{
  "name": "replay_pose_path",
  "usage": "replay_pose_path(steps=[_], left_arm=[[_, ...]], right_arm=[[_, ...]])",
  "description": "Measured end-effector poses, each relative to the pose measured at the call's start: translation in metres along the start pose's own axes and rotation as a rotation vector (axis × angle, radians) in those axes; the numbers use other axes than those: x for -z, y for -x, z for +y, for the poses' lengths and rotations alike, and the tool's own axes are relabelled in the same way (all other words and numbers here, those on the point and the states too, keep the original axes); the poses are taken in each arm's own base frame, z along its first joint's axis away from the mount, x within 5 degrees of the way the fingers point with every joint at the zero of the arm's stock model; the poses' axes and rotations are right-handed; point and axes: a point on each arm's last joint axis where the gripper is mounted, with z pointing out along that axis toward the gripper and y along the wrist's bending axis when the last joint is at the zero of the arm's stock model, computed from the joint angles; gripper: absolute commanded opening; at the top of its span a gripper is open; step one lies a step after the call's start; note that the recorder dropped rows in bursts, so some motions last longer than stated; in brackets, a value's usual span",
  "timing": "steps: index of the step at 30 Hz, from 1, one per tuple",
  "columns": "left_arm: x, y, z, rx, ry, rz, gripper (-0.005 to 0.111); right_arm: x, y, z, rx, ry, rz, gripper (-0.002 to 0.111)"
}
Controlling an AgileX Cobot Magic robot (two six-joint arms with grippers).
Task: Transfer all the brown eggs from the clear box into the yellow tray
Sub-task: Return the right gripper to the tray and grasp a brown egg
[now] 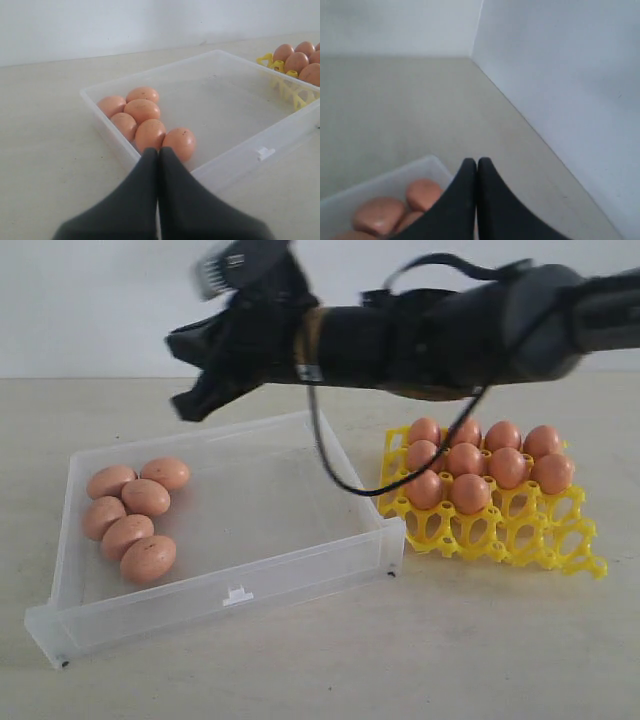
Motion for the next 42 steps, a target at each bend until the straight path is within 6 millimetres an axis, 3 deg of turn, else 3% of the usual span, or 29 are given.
replay_pose_path(steps=[3,6,8,10,12,14,16,19,20,22,23,28,34,36,41,42], left_arm=[[0.000,0.000,0.000,0.000,0.000,0.000,-0.004],[0.000,0.000,0.000,0.000,0.000,0.000,-0.004],[0.000,0.000,0.000,0.000,0.000,0.000,-0.004],[0.000,0.000,0.000,0.000,0.000,0.000,-0.004],[0.000,0.000,0.000,0.000,0.000,0.000,-0.004],[0.000,0.000,0.000,0.000,0.000,0.000,-0.004],[0.000,0.000,0.000,0.000,0.000,0.000,-0.004],[0.000,0.000,0.000,0.000,0.000,0.000,-0.004],[0.000,0.000,0.000,0.000,0.000,0.000,-0.004],[0.000,0.000,0.000,0.000,0.000,0.000,-0.004],[0.000,0.000,0.000,0.000,0.000,0.000,-0.004],[0.000,0.000,0.000,0.000,0.000,0.000,-0.004],[0.000,0.000,0.000,0.000,0.000,0.000,-0.004],[0.000,0.000,0.000,0.000,0.000,0.000,-0.004],[0.000,0.000,0.000,0.000,0.000,0.000,-0.004],[0.000,0.000,0.000,0.000,0.000,0.000,-0.004]], right_arm=[[-0.038,-0.003,0.020,0.194,-0.112,0.218,0.000],[-0.062,-0.025,0.024,0.196,-0.231,0.454,0.000],[-0.067,-0.040,0.023,0.173,-0.226,0.628,0.000],[-0.062,-0.047,0.028,0.185,-0.060,0.828,0.000],[-0.054,-0.043,0.038,0.174,0.252,0.913,0.000],[-0.050,-0.030,0.049,0.184,0.479,0.868,0.000],[-0.050,-0.017,0.055,0.217,0.583,0.788,0.003],[-0.053,-0.008,0.059,0.354,0.649,0.693,0.021],[-0.054,-0.008,0.060,0.405,0.670,0.676,0.040],[-0.061,-0.016,0.070,0.555,0.721,0.645,0.060],[-0.070,-0.025,0.075,0.613,0.707,0.633,0.063],[-0.095,-0.057,0.080,0.663,0.625,0.614,0.063],[-0.097,-0.064,0.081,0.652,0.634,0.628,0.061],[-0.097,-0.065,0.081,0.637,0.627,0.633,0.050],[-0.098,-0.068,0.082,0.591,0.617,0.649,0.002],[-0.098,-0.067,0.082,0.583,0.615,0.647,0.000]])
